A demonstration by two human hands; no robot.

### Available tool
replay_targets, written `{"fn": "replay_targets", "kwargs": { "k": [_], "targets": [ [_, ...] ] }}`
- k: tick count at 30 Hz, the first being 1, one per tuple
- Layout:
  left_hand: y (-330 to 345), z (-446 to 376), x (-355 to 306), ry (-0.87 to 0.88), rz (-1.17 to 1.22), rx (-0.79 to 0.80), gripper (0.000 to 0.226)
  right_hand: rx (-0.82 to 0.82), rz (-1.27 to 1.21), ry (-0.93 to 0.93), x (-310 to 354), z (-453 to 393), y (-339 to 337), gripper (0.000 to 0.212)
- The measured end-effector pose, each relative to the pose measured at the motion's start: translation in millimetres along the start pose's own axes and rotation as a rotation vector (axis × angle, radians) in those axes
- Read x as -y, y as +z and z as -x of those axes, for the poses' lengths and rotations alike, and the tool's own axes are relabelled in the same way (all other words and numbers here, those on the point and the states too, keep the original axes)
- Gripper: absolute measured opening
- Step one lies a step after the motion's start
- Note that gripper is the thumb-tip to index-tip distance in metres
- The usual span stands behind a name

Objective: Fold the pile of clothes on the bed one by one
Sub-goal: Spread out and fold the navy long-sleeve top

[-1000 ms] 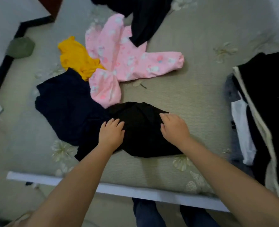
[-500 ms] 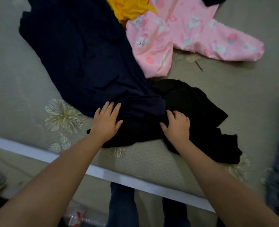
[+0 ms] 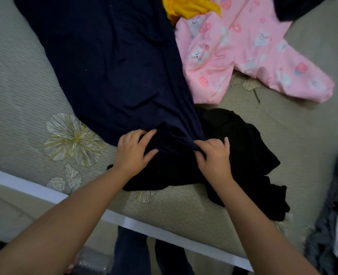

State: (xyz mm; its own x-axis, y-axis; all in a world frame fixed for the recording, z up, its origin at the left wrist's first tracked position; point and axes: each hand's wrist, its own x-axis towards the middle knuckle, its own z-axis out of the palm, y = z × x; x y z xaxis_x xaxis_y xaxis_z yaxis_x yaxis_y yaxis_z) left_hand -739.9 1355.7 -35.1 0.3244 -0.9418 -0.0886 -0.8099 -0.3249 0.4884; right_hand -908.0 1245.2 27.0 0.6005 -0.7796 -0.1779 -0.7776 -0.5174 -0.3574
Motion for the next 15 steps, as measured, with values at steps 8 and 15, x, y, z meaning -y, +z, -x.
{"fn": "replay_targets", "kwargs": {
  "k": [8, 15],
  "targets": [
    [-8.5, -10.7, -35.2, -0.124, 0.097, 0.058, 0.025, -0.142, 0.011, -0.248, -53.5, 33.7, -45.3, 0.021],
    [-49.9, 44.0, -88.6, 0.132, 0.105, -0.129, 0.018, -0.196, -0.060, -0.380, -97.6, 59.5, -93.7, 0.017]
  ]
}}
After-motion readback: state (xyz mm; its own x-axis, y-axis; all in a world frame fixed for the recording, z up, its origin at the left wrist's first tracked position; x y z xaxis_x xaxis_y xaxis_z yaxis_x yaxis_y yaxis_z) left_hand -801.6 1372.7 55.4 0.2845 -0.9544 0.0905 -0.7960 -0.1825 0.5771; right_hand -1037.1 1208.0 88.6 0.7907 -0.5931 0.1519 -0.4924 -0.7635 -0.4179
